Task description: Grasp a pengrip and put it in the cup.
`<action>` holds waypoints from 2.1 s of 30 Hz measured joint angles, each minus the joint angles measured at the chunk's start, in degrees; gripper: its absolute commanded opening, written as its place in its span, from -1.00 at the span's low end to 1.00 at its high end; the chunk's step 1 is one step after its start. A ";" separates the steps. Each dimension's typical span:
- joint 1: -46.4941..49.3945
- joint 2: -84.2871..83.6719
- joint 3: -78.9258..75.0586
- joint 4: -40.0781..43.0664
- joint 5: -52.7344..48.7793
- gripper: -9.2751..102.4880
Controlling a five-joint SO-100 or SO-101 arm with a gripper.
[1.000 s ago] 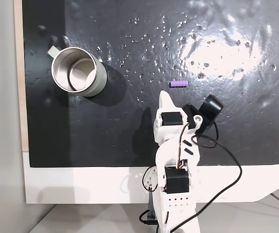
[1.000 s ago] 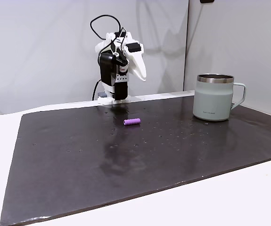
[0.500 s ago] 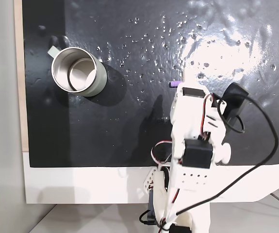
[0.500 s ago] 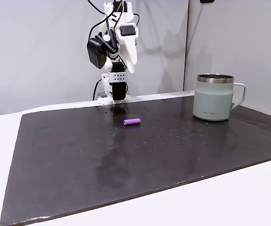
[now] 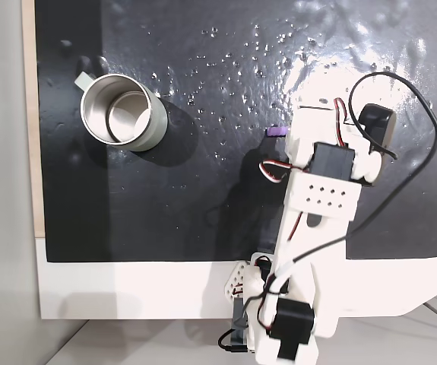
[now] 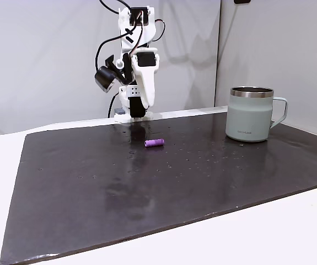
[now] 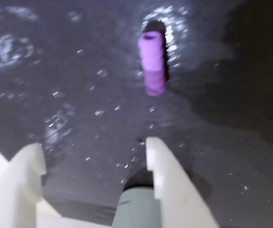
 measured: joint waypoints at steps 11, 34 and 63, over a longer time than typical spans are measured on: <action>0.00 -14.94 0.00 -5.80 -2.02 -0.44; -3.69 -22.85 -2.37 -10.02 -3.16 -0.80; -6.59 9.84 -22.32 21.97 -2.02 -0.83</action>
